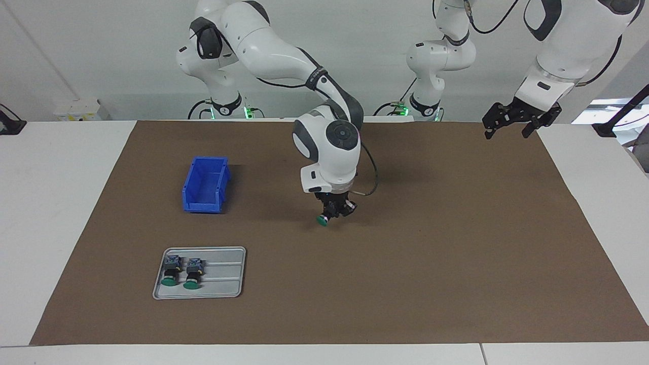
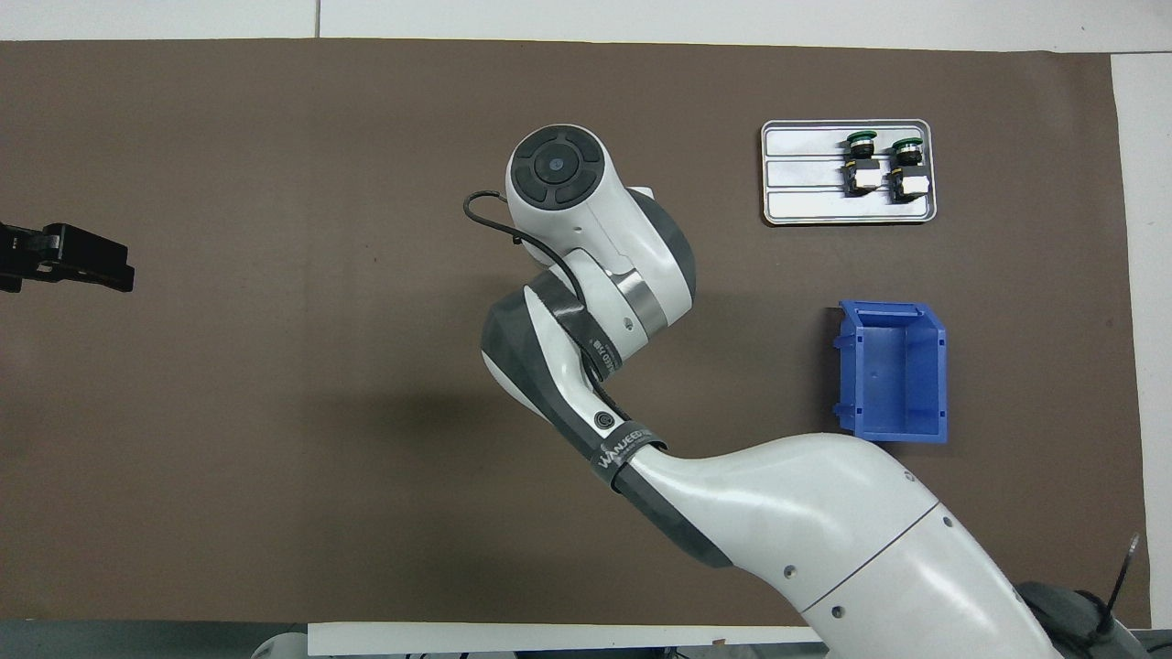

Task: Place and press button with both arms
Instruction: 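Carry the held button toward the table center with the right gripper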

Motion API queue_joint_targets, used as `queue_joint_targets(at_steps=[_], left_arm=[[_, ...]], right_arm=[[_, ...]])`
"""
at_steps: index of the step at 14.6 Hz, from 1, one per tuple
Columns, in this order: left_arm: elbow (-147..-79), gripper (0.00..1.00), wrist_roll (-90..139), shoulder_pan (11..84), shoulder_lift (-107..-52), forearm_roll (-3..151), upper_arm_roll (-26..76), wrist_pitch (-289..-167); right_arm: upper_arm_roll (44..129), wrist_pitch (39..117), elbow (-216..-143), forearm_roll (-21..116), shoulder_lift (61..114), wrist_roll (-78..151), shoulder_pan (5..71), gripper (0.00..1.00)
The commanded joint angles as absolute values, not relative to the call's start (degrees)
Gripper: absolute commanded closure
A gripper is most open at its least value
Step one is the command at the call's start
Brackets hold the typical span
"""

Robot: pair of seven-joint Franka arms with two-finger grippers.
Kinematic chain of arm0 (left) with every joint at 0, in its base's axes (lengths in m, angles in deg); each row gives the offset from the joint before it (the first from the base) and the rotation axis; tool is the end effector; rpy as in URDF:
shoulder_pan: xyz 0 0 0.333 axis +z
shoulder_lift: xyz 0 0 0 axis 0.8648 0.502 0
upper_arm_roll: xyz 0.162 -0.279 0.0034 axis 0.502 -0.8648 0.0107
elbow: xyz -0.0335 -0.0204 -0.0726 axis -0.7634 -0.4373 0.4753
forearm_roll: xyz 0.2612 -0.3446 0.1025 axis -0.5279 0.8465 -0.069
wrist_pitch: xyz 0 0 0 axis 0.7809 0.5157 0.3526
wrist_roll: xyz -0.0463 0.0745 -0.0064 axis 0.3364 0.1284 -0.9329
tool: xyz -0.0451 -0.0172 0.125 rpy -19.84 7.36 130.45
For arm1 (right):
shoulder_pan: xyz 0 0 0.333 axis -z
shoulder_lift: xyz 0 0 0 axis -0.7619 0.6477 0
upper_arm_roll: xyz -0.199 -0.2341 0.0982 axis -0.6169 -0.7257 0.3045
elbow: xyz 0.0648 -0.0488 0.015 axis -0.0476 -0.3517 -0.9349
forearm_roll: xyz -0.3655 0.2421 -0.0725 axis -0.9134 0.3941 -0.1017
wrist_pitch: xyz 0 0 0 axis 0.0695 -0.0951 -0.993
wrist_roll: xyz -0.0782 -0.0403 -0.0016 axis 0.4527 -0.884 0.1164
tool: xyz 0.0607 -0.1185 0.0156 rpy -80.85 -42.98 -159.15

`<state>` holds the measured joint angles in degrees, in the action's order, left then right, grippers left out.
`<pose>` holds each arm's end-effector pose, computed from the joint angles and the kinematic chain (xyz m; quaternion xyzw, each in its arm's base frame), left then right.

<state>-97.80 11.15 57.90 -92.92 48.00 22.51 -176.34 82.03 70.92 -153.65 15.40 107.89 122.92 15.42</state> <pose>0.5734 -0.0777 0.5993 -0.9981 0.0501 0.0326 0.0160 0.6167 0.4582 0.3099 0.9353 -0.3527 -0.0206 0.0207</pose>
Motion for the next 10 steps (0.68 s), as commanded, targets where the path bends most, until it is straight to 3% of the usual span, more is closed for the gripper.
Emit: queue_joint_targets(at_steps=[1,6,10], left_arm=[[-99.5,0.0,10.6,57.8,-94.5,48.4,22.9,-177.7],[-99.6,0.0,10.6,57.9,-94.5,48.4,23.0,-177.7],[-99.6,0.0,11.1,57.8,-94.5,48.4,23.0,-177.6]], right_arm=[[83.4,71.9,-155.6,15.6,106.9,130.0,14.3,1.0],[84.2,74.2,-157.9,15.6,106.6,140.9,14.1,1.0],[84.1,75.1,-157.9,15.6,108.1,150.1,14.0,0.94]])
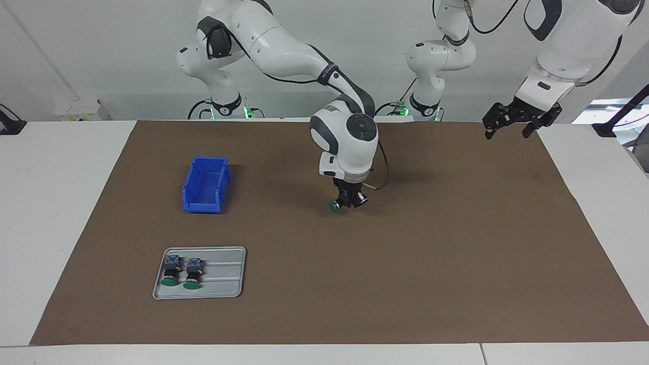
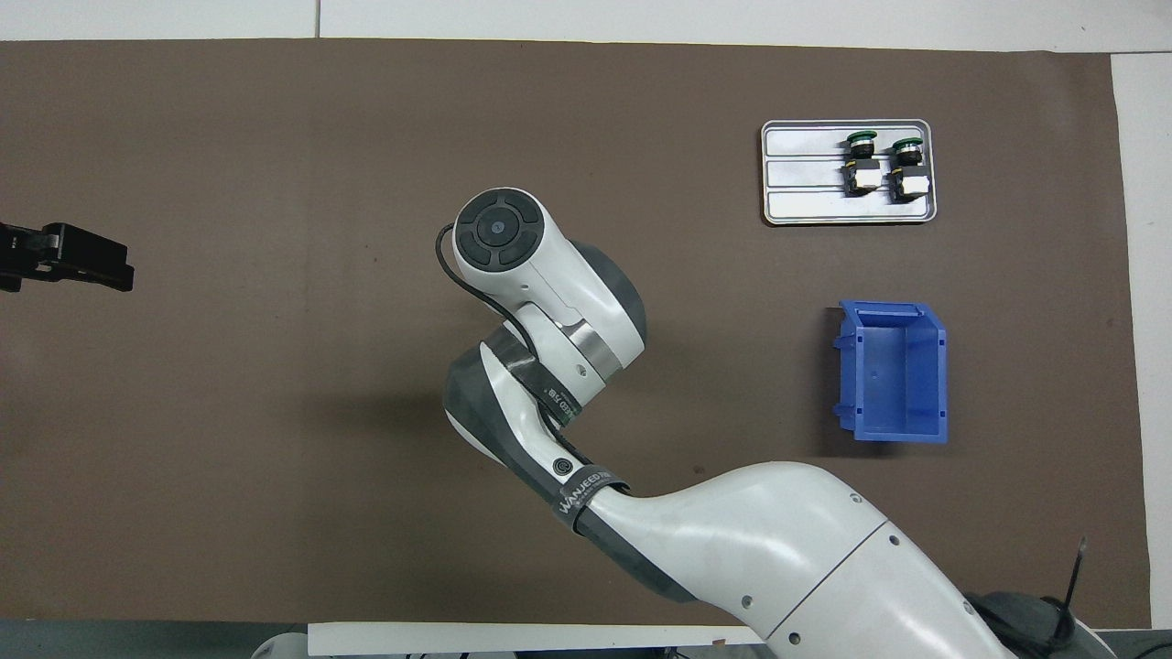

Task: Place and press button with both arms
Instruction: 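Carry the held button toward the table center with the right gripper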

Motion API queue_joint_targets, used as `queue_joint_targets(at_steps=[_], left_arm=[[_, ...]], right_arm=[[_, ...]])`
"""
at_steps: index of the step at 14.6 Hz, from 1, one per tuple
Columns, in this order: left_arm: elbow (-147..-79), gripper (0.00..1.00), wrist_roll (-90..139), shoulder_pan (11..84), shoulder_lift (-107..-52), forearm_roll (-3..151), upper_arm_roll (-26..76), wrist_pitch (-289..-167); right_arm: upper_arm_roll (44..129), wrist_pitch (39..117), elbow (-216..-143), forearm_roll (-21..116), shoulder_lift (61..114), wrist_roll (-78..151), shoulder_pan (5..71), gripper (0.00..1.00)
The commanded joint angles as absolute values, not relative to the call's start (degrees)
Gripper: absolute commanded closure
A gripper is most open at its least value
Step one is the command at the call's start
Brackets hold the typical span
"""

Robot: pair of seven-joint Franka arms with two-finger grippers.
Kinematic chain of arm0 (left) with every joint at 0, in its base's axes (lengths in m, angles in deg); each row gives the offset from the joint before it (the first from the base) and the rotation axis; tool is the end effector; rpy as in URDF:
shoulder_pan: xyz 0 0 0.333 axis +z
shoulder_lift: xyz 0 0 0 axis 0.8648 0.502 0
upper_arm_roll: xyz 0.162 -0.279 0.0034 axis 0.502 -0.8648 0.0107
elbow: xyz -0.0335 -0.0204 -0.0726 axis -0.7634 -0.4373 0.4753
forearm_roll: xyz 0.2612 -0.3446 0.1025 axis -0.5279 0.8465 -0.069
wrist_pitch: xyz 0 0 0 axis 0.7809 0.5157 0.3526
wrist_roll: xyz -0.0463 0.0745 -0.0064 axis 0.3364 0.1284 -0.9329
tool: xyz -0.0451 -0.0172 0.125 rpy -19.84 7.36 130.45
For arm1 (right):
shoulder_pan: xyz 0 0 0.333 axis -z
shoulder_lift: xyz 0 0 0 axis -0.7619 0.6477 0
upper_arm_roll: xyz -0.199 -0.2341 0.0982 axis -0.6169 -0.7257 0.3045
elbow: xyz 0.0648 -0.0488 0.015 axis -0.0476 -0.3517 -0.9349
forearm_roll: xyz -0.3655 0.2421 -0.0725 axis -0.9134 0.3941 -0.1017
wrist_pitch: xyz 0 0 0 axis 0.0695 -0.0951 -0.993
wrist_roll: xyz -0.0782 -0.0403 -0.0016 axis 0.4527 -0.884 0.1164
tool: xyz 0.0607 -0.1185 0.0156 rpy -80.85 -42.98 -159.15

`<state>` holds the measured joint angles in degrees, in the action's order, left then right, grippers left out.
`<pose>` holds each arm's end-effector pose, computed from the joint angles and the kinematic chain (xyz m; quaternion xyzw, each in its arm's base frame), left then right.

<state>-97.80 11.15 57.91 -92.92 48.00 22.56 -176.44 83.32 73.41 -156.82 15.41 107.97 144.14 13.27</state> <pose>0.5738 -0.0771 0.5995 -0.9981 0.0496 0.0318 0.0159 0.5832 0.4881 0.2847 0.8686 -0.4940 -0.0244 0.0281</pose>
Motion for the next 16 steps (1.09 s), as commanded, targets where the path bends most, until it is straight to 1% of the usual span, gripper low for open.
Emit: queue_joint_targets(at_steps=[1,3,7,8,9,10,11,12,13,15,16], left_arm=[[-99.6,0.0,11.3,57.8,-94.5,48.4,23.0,-177.5],[-99.6,0.0,11.3,57.8,-94.5,48.4,23.0,-177.5],[-99.6,0.0,11.2,57.8,-94.5,48.4,23.0,-177.5],[-99.6,0.0,11.3,57.8,-94.5,48.4,23.0,-177.5],[-99.6,0.0,11.2,57.8,-94.5,48.4,23.0,-177.5],[-99.7,0.0,11.2,57.8,-94.5,48.4,23.0,-177.5],[-99.7,0.0,11.2,57.8,-94.5,48.4,23.0,-177.5],[-99.7,0.0,11.3,57.9,-94.5,48.4,23.0,-177.3],[-99.7,0.0,11.2,57.8,-94.5,48.4,23.0,-177.3],[-99.8,0.0,11.3,57.8,-94.5,48.4,23.0,-177.2],[-99.7,0.0,11.3,57.8,-94.5,48.4,23.0,-177.2]], right_arm=[[84.2,77.5,-158.1,15.8,108.5,154.9,14.1,0.93],[84.1,79.5,-158.4,16.9,108.7,160.2,14.3,0.88],[84.2,81.7,-159.0,17.9,110.4,166.7,13.7,0.86],[84.2,81.7,-159.2,18.4,110.5,166.8,13.9,0.83],[84.1,81.6,-159.1,19.4,110.4,167.0,13.8,0.76],[84.1,81.4,-158.9,19.4,110.4,167.0,13.9,0.65],[84.1,80.9,-158.7,18.7,110.4,166.2,13.9,0.39],[84.1,80.8,-158.5,17.8,110.5,164.1,13.3,0.09],[84.1,80.1,-158.1,17.4,110.4,161.5,13.1,0.02],[84.3,75.2,-154.0,18.8,109.6,158.9,16.0,0.02],[84.5,72.8,-152.5,19.7,108.3,157.9,17.2,0.02]])
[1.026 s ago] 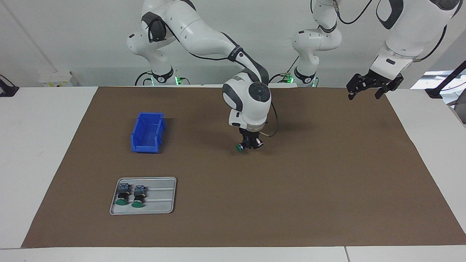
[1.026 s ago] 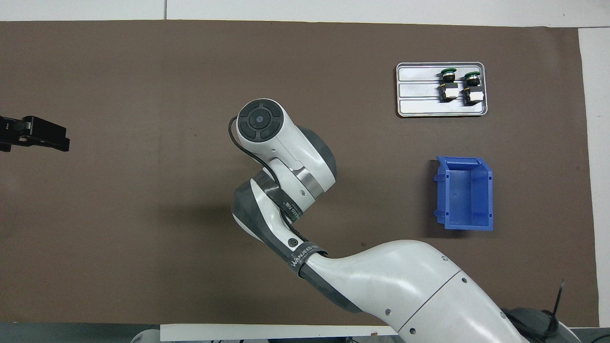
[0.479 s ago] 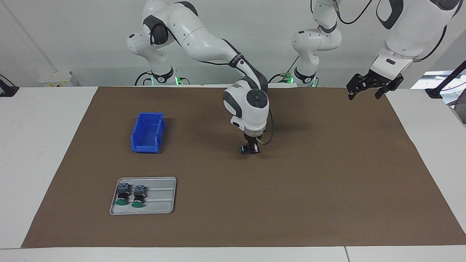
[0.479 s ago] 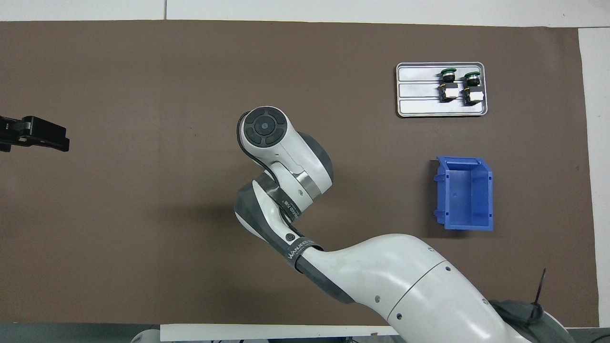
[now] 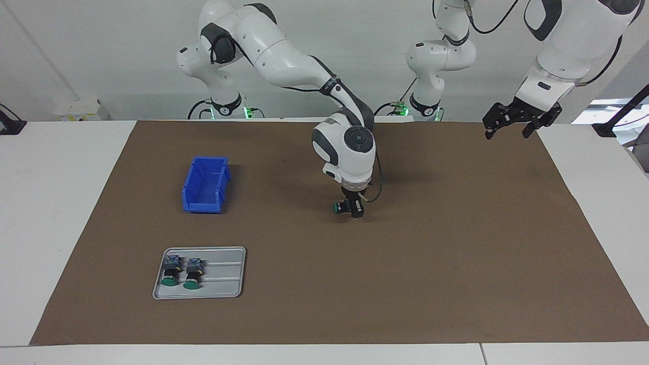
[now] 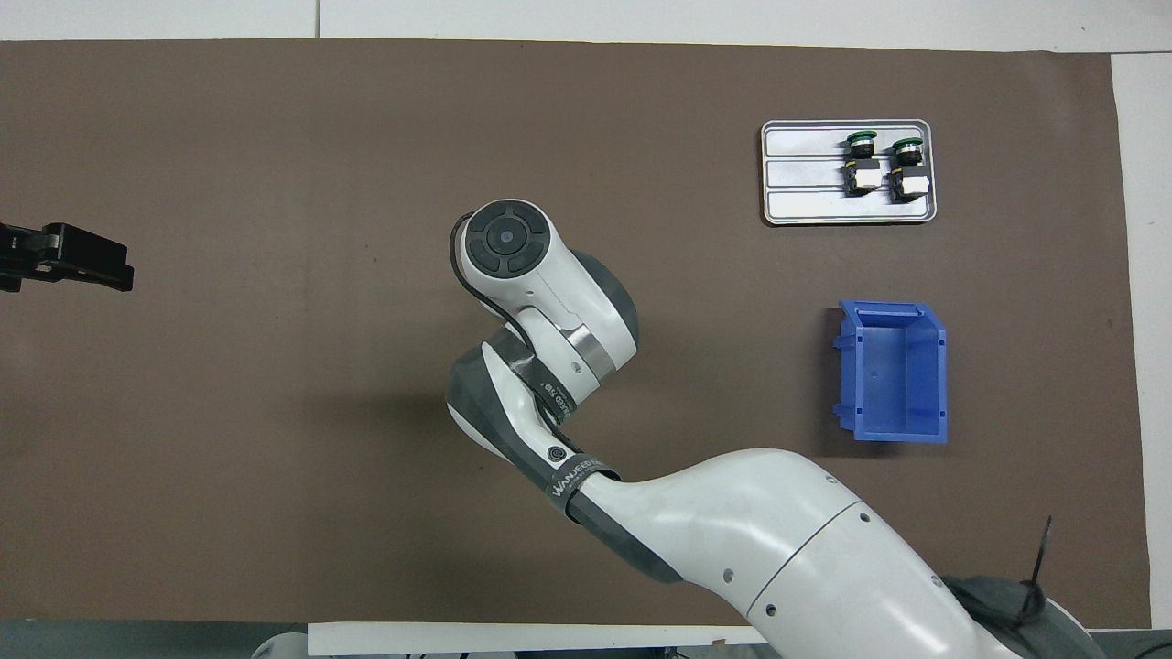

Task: Place and press button with both arms
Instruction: 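Set the button on the table and withdraw the right gripper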

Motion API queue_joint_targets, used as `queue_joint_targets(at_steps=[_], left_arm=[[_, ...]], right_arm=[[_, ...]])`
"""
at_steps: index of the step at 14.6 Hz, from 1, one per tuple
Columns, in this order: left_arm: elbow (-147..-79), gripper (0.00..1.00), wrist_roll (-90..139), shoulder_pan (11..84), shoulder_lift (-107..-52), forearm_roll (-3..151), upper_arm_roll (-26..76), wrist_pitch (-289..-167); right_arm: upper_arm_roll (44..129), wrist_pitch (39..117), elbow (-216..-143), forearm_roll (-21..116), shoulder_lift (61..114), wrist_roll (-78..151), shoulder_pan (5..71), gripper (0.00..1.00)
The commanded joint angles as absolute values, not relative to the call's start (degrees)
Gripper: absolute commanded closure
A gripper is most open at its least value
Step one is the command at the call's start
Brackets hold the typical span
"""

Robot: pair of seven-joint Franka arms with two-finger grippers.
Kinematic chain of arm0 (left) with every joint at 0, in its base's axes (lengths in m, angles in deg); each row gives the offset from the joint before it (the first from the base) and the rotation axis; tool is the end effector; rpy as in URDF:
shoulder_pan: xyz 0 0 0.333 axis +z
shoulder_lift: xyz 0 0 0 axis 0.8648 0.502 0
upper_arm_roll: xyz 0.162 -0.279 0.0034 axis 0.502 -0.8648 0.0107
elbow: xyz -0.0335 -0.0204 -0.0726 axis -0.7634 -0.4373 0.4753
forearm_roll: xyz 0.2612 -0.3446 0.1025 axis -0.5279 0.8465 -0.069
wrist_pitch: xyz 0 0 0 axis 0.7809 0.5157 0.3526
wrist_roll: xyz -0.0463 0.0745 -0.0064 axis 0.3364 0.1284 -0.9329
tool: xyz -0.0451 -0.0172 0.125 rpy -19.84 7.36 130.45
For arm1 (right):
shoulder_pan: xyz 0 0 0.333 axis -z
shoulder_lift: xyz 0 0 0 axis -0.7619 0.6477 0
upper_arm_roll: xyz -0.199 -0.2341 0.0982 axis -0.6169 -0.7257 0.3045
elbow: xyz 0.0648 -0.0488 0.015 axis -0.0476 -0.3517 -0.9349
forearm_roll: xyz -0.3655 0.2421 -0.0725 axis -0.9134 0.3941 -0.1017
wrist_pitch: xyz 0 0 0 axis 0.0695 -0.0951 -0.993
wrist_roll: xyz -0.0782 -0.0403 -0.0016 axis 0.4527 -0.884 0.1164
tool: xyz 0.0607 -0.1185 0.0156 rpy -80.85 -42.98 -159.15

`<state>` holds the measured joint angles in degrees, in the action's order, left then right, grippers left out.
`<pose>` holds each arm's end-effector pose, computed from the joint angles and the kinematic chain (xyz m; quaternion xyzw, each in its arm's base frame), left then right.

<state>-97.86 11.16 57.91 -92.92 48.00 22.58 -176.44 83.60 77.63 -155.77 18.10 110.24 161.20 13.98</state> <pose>0.5737 -0.0769 0.5989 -0.9981 0.0494 0.0323 0.0159 0.5950 0.4940 0.2700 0.7757 -0.6300 -0.0380 0.0009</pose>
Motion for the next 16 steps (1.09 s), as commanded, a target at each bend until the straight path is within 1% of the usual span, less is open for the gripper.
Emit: queue_joint_targets(at_steps=[1,4,6,8,11,15,16], left_arm=[[-99.7,0.0,11.4,57.8,-94.5,48.4,23.0,-177.2],[-99.7,0.0,11.5,57.8,-94.5,48.4,23.0,-176.8],[-99.7,0.0,11.6,57.9,-94.5,48.4,23.0,-176.8],[-99.8,0.0,12.2,58.0,-94.6,48.4,23.0,-176.8],[-99.9,0.0,13.2,57.9,-94.7,48.4,23.0,-176.7],[-101.0,0.0,16.6,57.1,-95.1,48.4,22.8,-177.0],[-101.3,0.0,18.1,56.9,-95.2,48.4,22.4,-177.5]], right_arm=[[84.4,71.6,-152.5,19.8,105.5,155.7,18.9,0.02],[84.4,67.2,-155.0,19.9,97.4,139.1,27.7,0.02],[84.4,61.8,-155.1,19.9,94.0,123.6,33.7,0.02],[84.3,56.7,-155.2,19.9,91.4,109.0,38.6,0.02],[84.2,51.3,-155.2,19.5,87.7,92.8,45.5,0.02],[84.1,46.0,-155.6,19.1,83.1,73.3,54.1,0.02],[84.1,45.7,-156.2,18.8,81.9,69.2,55.1,0.02]])
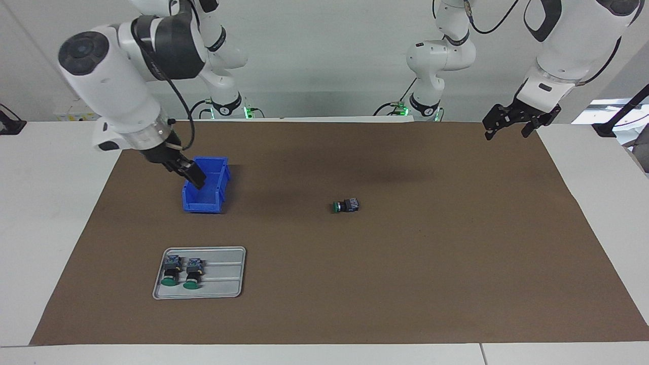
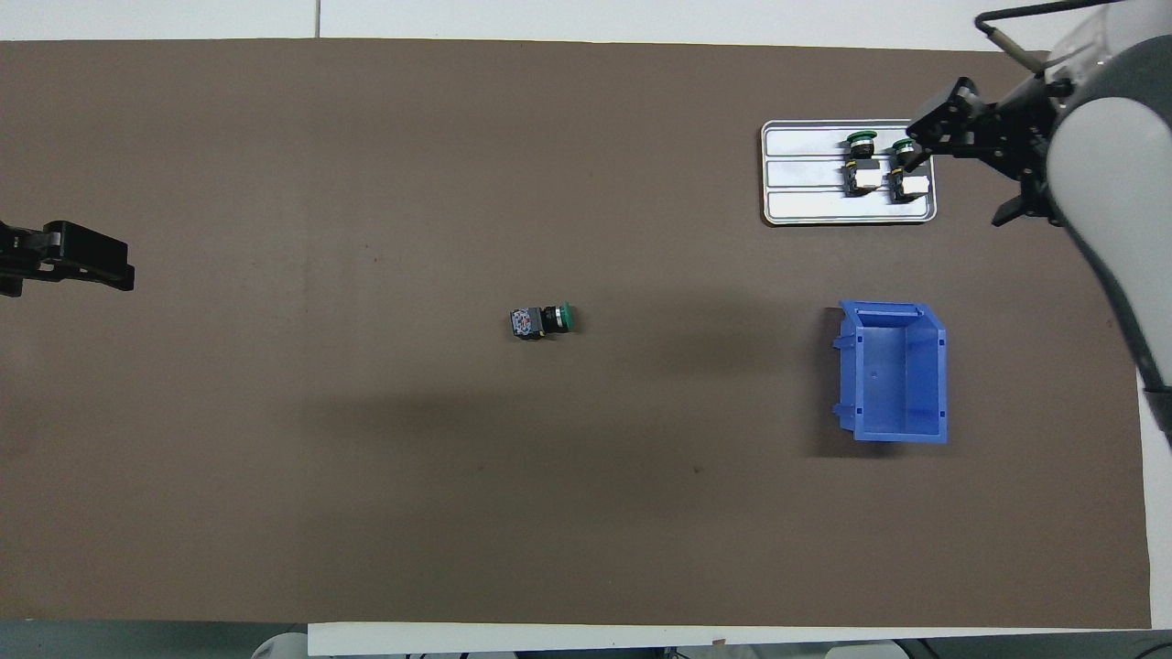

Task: Place and press button with both arms
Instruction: 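Set the button on the table and withdraw the right gripper, then reach the left gripper over the button on the table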

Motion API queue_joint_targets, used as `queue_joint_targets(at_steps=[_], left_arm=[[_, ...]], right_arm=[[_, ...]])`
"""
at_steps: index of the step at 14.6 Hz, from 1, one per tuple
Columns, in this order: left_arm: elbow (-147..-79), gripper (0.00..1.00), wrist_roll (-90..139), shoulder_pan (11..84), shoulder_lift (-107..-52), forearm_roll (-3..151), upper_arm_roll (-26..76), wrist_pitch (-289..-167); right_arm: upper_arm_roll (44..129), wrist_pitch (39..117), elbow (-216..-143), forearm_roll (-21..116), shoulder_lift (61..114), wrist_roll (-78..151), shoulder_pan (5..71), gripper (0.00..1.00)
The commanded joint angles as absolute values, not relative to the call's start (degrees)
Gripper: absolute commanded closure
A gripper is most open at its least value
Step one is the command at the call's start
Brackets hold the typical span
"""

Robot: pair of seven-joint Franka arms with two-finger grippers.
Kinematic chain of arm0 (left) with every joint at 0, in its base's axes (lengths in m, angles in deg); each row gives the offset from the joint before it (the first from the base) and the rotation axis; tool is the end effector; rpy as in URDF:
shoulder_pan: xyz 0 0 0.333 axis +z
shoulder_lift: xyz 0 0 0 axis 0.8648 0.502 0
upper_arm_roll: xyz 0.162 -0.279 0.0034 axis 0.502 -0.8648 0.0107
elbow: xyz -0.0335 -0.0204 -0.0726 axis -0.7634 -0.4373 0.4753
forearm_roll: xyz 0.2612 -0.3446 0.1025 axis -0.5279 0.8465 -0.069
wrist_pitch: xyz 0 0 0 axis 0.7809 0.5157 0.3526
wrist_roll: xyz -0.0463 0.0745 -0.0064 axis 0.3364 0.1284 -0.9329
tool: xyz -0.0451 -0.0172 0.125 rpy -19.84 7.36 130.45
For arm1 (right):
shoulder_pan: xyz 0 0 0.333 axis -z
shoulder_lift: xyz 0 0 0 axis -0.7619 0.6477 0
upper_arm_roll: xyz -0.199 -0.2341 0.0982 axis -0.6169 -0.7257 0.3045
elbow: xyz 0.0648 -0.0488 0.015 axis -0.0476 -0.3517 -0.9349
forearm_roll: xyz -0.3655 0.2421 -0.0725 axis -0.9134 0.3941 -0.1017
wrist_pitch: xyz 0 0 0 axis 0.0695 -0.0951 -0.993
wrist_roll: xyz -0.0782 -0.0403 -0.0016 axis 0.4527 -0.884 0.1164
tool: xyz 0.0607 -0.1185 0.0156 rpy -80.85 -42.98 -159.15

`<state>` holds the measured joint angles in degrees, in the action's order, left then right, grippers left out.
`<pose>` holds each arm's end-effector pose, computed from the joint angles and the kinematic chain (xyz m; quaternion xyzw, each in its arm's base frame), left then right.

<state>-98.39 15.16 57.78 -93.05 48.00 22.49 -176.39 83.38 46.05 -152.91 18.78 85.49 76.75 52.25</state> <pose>0.5721 -0.0789 0.5954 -0.9991 0.0164 0.0356 0.0177 0.6666 0.0209 0.5669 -0.9634 0.2629 0.0500 0.0142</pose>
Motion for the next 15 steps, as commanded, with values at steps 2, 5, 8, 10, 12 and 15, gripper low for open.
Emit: queue_joint_targets(at_steps=[2,5,8,10,12,15], left_arm=[[-102.5,0.0,20.6,55.2,-95.7,48.4,22.1,-177.9],[-103.4,0.0,28.6,52.1,-95.5,48.6,22.1,-179.2],[-104.9,0.0,40.1,47.4,-94.8,49.2,22.1,-181.1],[-105.7,0.0,49.0,44.8,-93.8,50.6,22.1,-182.6],[-108.4,0.0,61.0,41.6,-93.1,51.3,22.1,-187.0],[-110.5,0.0,82.5,37.2,-91.0,52.7,22.1,-192.8]], right_arm=[[84.1,44.3,-158.0,17.6,79.0,63.1,55.8,0.02],[84.1,43.7,-160.5,16.0,76.3,56.3,56.1,0.02],[79.2,43.3,-161.1,16.0,75.4,52.1,53.6,0.02],[74.3,41.6,-161.1,16.0,74.5,51.5,49.2,0.02],[73.5,41.5,-161.9,16.0,74.3,48.5,49.1,0.02],[73.3,41.5,-161.7,16.0,74.3,47.0,49.4,0.02]])
